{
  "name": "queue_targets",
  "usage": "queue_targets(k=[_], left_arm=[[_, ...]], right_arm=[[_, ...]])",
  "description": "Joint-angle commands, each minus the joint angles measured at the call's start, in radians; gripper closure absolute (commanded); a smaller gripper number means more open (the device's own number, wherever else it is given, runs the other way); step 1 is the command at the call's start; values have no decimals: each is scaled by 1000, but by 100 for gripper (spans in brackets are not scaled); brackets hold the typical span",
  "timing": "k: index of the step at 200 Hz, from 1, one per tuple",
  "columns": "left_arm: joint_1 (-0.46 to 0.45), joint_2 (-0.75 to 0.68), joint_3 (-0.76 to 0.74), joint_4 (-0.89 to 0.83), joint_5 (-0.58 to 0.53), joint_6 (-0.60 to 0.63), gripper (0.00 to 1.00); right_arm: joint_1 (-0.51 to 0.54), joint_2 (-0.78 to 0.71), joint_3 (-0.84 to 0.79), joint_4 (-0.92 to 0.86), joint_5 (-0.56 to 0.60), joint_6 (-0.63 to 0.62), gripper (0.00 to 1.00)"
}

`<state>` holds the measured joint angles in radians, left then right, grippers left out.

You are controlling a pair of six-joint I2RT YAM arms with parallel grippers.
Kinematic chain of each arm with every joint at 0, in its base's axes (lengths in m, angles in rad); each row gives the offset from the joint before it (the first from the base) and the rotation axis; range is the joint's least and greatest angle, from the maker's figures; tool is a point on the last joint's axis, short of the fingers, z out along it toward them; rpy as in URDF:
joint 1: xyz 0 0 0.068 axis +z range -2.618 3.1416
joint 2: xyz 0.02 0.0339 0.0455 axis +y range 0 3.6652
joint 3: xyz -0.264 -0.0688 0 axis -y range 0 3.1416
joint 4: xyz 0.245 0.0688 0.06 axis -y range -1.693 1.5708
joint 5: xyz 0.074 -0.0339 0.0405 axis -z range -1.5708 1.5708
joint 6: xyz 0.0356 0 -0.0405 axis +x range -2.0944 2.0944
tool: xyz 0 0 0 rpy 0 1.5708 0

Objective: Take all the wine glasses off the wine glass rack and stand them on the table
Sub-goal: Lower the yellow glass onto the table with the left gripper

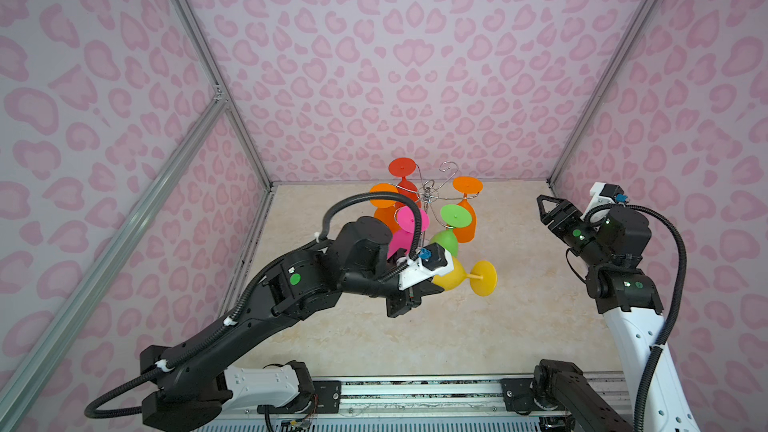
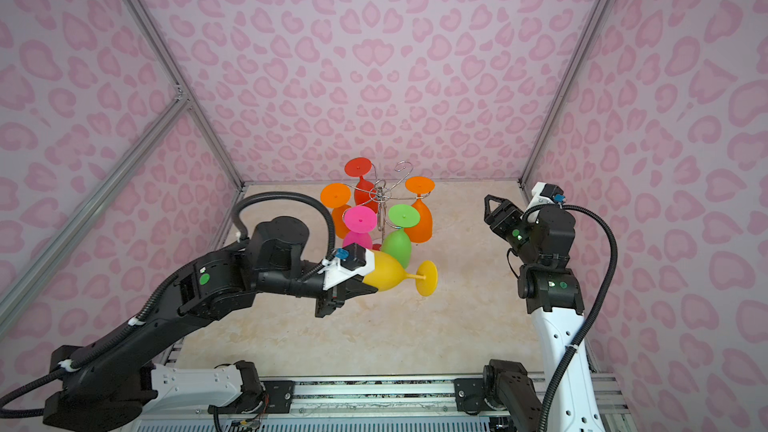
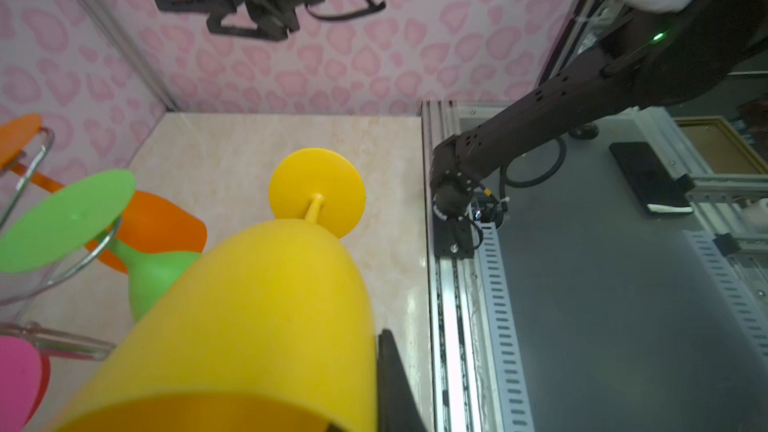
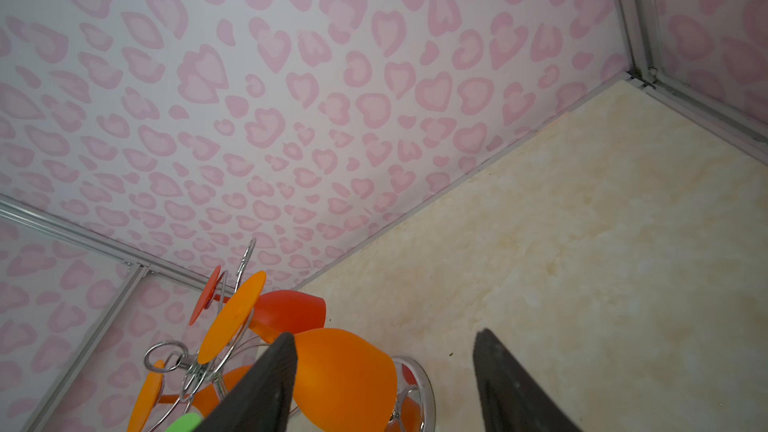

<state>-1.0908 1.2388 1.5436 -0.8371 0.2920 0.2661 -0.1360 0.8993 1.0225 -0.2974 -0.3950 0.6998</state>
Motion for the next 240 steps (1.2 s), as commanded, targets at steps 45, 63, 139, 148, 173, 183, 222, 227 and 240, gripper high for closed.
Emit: queue_targets(k=[45,63,139,148,173,183,222,227,240], left_arm=[[-136,272,72,-312,-393,-52,98],[-139,310,47,-319,-394,-53,98],[-141,466,55,-373,-389,-37,98],[-141,474,52,-373,-382,-32,98],[-141,484,40,-365,-365,-24,98],[-141,486,36,-362,-360,-23,98],[-132,510,26,-370,-336,-22,98],[-130,514,26,-373,-332,-22,98],[-127,519,24,-376,-328,-23,98]], right_arm=[[-47,10,-66,17,-20,10,32],[-56,11,-77,17,-27,9,32],[-67,16,-106,27,-44,12,32],[-68,16,-107,29,-45,12,32],[-70,15,-114,30,-48,13,32],[-71,15,-117,33,-51,15,32],[-73,15,-128,43,-61,22,32],[-74,13,-128,41,-61,21,32],[-73,12,-128,41,-61,21,32]])
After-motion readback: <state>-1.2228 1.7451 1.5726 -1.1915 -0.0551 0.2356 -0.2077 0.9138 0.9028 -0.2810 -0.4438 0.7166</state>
